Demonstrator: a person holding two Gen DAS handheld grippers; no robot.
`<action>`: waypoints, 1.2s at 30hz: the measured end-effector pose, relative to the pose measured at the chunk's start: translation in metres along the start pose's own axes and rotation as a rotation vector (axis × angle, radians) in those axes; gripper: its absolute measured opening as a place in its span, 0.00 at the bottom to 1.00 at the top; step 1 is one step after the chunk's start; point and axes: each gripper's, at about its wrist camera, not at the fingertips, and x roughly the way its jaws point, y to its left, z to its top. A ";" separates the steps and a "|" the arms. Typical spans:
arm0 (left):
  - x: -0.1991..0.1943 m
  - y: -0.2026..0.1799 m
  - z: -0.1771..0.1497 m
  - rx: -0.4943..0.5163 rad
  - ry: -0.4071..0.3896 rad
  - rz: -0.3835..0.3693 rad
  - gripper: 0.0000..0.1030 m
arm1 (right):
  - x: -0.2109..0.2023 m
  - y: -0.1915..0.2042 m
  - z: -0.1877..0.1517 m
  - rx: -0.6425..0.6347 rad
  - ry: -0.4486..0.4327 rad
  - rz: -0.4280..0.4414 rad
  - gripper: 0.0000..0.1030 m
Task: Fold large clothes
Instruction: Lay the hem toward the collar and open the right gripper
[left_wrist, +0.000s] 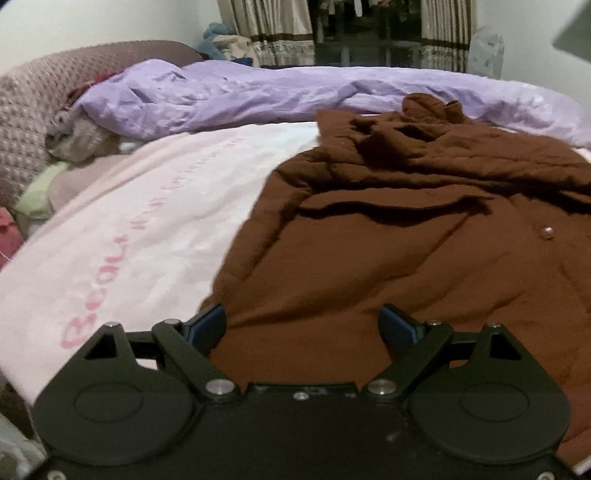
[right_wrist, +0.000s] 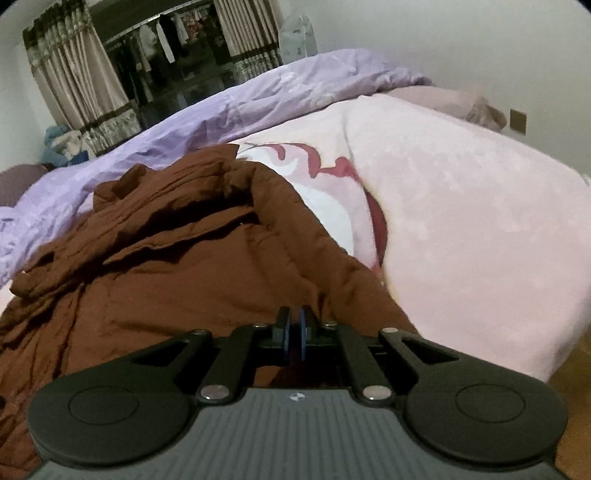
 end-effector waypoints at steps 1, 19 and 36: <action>0.000 0.001 0.000 0.002 0.003 0.024 0.91 | -0.001 0.001 0.000 -0.003 -0.002 -0.007 0.06; -0.050 -0.065 -0.013 0.109 -0.051 -0.110 0.89 | -0.038 0.151 -0.056 -0.348 0.004 0.272 0.46; -0.020 0.010 -0.022 0.031 0.005 0.073 0.93 | -0.015 0.033 -0.022 -0.185 0.014 0.012 0.23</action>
